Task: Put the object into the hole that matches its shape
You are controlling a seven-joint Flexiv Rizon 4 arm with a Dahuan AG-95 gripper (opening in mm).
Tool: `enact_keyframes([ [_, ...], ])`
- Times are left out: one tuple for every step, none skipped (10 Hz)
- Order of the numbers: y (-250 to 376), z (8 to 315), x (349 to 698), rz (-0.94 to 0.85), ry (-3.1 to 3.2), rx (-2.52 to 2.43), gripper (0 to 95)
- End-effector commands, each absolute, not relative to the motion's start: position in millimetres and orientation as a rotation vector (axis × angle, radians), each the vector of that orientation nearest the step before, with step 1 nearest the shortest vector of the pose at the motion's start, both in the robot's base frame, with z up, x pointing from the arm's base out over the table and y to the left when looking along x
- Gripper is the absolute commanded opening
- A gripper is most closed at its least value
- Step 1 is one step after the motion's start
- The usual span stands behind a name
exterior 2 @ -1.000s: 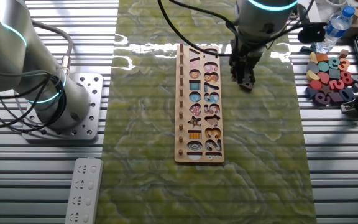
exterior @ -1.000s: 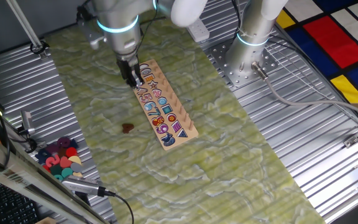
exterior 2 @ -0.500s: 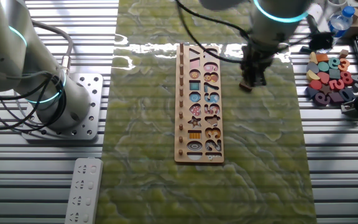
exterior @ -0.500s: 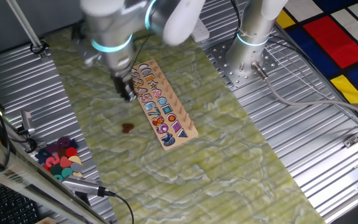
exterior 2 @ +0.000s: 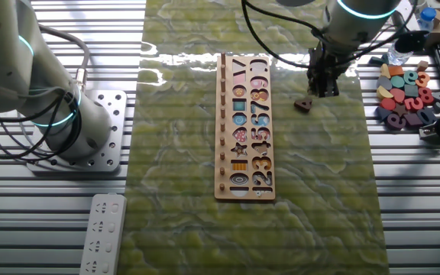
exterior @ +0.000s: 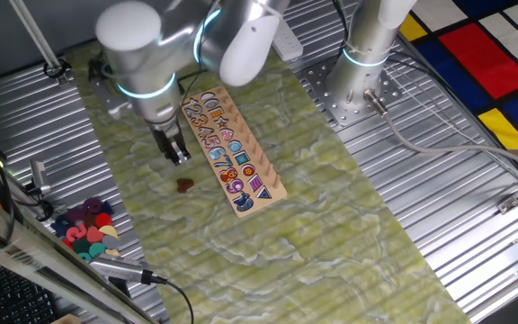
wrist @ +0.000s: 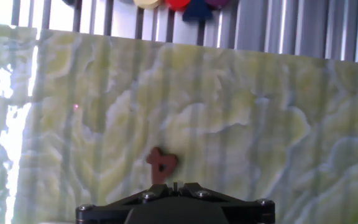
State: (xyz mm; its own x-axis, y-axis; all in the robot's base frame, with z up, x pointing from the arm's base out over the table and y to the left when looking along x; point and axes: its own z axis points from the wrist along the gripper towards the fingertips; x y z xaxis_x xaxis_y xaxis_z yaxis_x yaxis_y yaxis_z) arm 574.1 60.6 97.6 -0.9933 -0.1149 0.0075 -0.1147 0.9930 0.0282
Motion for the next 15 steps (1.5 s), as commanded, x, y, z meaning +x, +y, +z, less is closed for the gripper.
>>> enact_keyframes([
  [65.4, 94.4, 570.4, -0.043, -3.129, 0.168, 0.0],
  [68.9, 92.8, 569.2, -0.042, -3.138, 0.159, 0.0],
  [71.1, 92.5, 568.5, -0.041, -3.141, 0.154, 0.0],
  [71.9, 89.9, 567.9, -0.049, -3.138, 0.148, 0.0],
  [72.0, 89.0, 567.7, -0.048, -3.138, 0.147, 0.0],
  [72.0, 88.9, 567.6, -0.048, -3.139, 0.145, 0.0],
  [72.0, 88.9, 567.6, -0.046, -3.14, 0.152, 0.0],
  [72.0, 88.9, 567.6, -0.044, -3.133, 0.158, 0.0],
  [72.0, 88.9, 567.6, -0.042, -3.12, 0.158, 0.0],
  [72.0, 88.9, 567.6, -0.043, -3.116, 0.159, 0.0],
  [72.0, 88.9, 567.6, -0.047, -3.119, 0.154, 0.0],
  [72.0, 88.9, 567.6, -0.047, -3.118, 0.139, 0.0],
  [72.0, 88.9, 567.6, -0.047, -3.118, 0.132, 0.0],
  [72.0, 88.9, 567.6, -0.049, -3.118, 0.127, 0.0],
  [72.0, 88.9, 567.6, -0.049, -3.117, 0.119, 0.0],
])
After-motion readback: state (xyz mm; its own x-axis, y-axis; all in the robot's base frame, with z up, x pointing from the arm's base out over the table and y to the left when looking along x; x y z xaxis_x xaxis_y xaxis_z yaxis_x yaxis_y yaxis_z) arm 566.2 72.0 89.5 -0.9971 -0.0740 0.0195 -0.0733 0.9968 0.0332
